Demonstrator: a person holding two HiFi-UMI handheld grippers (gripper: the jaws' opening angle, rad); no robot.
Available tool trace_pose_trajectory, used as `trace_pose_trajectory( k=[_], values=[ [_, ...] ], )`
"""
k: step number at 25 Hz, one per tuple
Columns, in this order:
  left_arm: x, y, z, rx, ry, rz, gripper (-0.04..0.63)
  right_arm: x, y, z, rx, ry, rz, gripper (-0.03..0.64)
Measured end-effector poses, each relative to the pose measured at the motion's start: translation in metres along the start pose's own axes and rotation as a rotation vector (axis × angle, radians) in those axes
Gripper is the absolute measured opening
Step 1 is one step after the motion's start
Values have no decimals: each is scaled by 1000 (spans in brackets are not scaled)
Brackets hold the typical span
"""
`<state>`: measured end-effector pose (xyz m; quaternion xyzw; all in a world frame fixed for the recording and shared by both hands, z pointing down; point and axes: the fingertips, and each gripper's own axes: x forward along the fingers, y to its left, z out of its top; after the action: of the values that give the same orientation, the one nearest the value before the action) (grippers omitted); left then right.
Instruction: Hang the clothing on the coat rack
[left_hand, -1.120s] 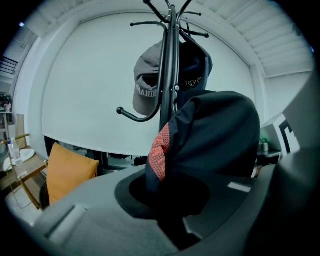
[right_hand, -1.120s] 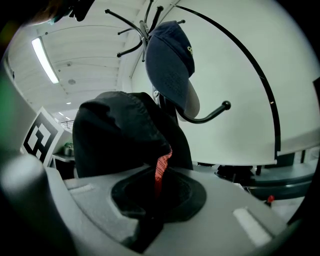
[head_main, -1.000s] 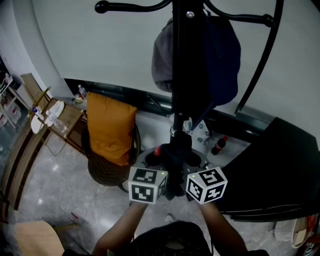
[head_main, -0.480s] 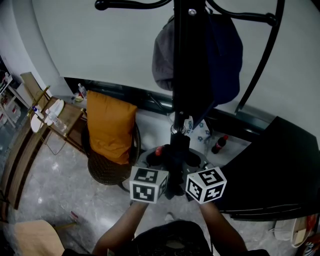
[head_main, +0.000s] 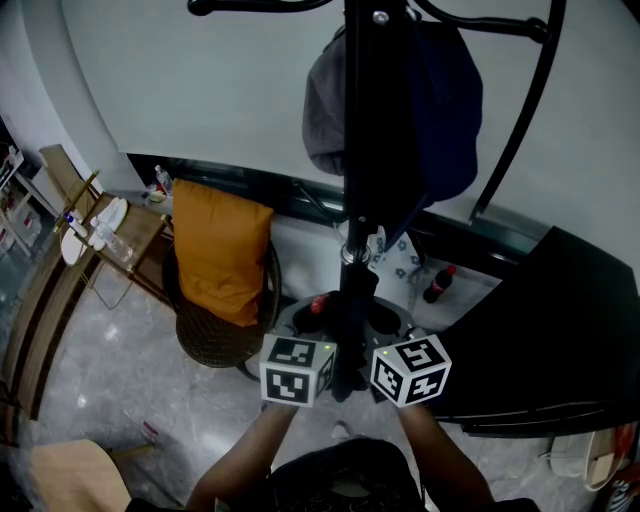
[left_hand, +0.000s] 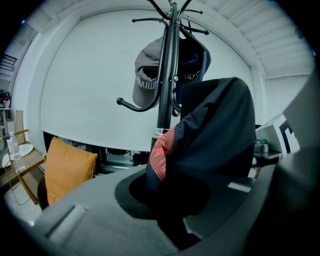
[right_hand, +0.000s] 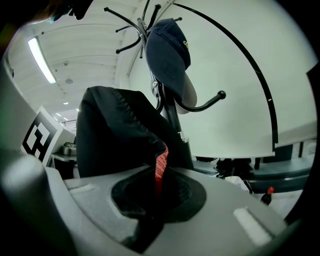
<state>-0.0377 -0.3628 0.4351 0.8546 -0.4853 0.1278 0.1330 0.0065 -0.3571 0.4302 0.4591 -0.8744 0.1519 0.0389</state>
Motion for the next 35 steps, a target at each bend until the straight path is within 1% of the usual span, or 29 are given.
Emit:
trace_pose_trajectory(
  k=[5, 18, 25, 31, 35],
  values=[
    [-3, -1, -3, 11, 7, 4, 31, -3, 0, -5, 3, 4, -9, 26],
    [-12, -12, -20, -11, 24, -15, 31, -17, 2, -18, 9, 8, -45, 28],
    [-16, -14, -22, 6, 13, -11, 31, -23, 4, -24, 13, 15, -62, 28],
    [-21, -16, -26, 7, 18, -12, 31, -29, 8, -29, 7, 27, -76, 28],
    [-22, -20, -30, 0, 20, -26, 31, -33, 9, -32, 7, 32, -82, 29]
  ],
)
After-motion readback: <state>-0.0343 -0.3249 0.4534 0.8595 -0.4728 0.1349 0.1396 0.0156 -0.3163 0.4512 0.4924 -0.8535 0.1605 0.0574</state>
